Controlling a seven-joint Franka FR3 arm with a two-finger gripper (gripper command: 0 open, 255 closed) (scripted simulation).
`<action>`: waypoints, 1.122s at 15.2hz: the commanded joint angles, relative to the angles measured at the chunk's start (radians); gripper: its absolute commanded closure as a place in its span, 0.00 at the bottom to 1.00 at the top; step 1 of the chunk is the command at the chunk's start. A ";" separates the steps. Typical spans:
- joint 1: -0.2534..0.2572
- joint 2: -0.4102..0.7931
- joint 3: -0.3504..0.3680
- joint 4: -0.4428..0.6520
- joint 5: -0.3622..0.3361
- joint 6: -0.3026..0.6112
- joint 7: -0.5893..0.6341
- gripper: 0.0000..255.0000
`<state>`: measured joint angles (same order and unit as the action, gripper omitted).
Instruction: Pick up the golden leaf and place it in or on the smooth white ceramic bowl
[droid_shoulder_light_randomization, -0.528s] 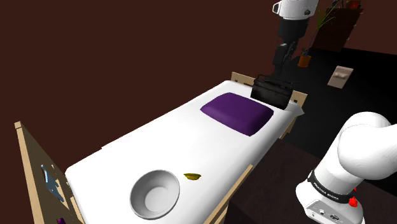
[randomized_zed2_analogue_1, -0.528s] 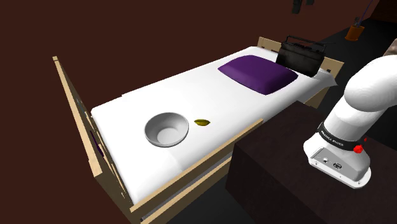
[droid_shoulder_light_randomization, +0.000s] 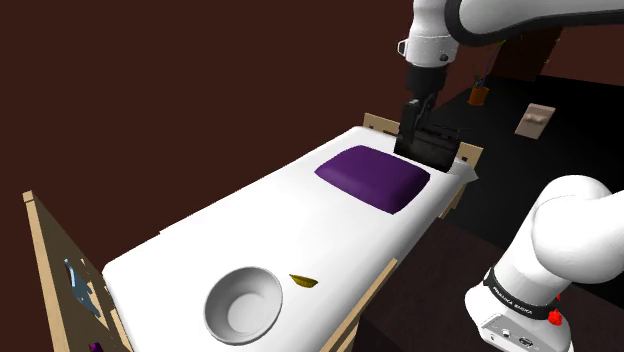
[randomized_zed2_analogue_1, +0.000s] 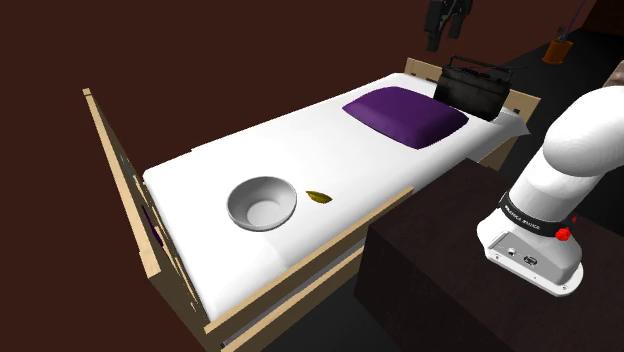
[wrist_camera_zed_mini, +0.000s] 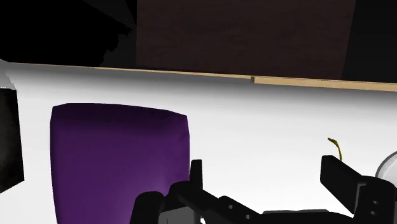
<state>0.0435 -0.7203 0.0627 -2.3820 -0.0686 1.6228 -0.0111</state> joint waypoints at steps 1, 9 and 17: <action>0.011 0.030 0.010 -0.039 0.016 0.063 0.010 0.00; 0.059 0.216 0.066 -0.109 0.079 0.295 0.053 0.00; 0.104 0.466 0.126 -0.102 0.123 0.518 0.090 0.00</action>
<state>0.1410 -0.2817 0.1811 -2.4879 0.0488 2.1186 0.0739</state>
